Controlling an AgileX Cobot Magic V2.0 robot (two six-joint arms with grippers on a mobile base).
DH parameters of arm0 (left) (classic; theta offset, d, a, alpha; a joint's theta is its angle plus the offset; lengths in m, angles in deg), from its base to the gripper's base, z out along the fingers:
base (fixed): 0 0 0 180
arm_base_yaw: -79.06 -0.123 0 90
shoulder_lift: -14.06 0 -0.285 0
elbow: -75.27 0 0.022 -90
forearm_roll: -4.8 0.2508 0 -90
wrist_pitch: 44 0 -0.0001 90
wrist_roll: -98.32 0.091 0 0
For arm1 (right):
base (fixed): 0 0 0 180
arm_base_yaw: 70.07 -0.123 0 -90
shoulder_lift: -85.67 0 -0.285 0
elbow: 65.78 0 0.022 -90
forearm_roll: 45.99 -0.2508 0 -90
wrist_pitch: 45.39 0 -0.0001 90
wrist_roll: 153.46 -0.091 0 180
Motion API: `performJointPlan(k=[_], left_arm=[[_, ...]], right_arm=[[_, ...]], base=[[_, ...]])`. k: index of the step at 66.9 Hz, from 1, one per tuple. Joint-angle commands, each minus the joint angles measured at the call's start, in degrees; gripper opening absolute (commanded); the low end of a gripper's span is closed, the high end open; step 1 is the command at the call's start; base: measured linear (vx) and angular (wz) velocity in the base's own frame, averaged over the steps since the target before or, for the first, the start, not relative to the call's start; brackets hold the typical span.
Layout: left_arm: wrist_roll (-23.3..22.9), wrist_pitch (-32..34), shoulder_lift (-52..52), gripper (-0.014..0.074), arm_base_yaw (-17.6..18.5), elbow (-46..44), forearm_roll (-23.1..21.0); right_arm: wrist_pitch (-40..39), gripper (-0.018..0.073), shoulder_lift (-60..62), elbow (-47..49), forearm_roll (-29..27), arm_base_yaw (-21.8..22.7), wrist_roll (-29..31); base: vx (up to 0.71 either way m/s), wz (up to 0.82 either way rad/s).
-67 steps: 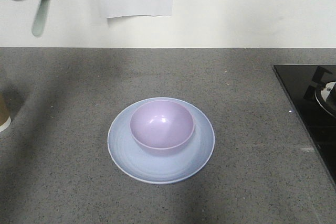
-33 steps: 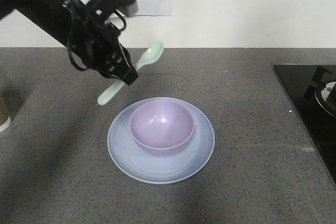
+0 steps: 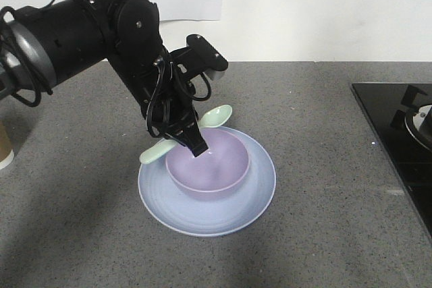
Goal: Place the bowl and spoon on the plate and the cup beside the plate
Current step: 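Move the left gripper with the spoon over the bowl and lower it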
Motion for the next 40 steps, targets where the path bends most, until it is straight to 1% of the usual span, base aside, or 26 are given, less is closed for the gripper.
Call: performJointPlan(k=[1, 10, 18, 26, 40], left_arm=[[-1.9, -0.3, -2.7, 0.0004, 0.3, -1.6, 1.0], [-2.6, -0.3, -2.7, 0.0004, 0.3, -1.6, 0.6], [-4.3, -0.3, -2.7, 0.0004, 0.3, -1.6, 0.5], [-4.3, -0.3, -2.5, 0.0006, 0.3, -1.4, -0.9], [-4.3, -0.3, -1.8, 0.0007, 0.3, 0.6, -0.9]], right_arm=[[-4.3, 0.0267, 2.0, 1.2, 1.6, 0.3, 0.3], [-4.4, 0.0267, 2.1, 1.2, 1.6, 0.3, 0.4], [-4.4, 0.0267, 2.1, 1.2, 1.6, 0.3, 0.4], [-4.5, 0.0267, 2.1, 1.2, 1.6, 0.3, 0.4], [-4.6, 0.0267, 2.1, 1.2, 1.6, 0.3, 0.4]], base=[[0.00, 0.00], [0.00, 0.00], [0.00, 0.00], [0.00, 0.00], [0.00, 0.00]])
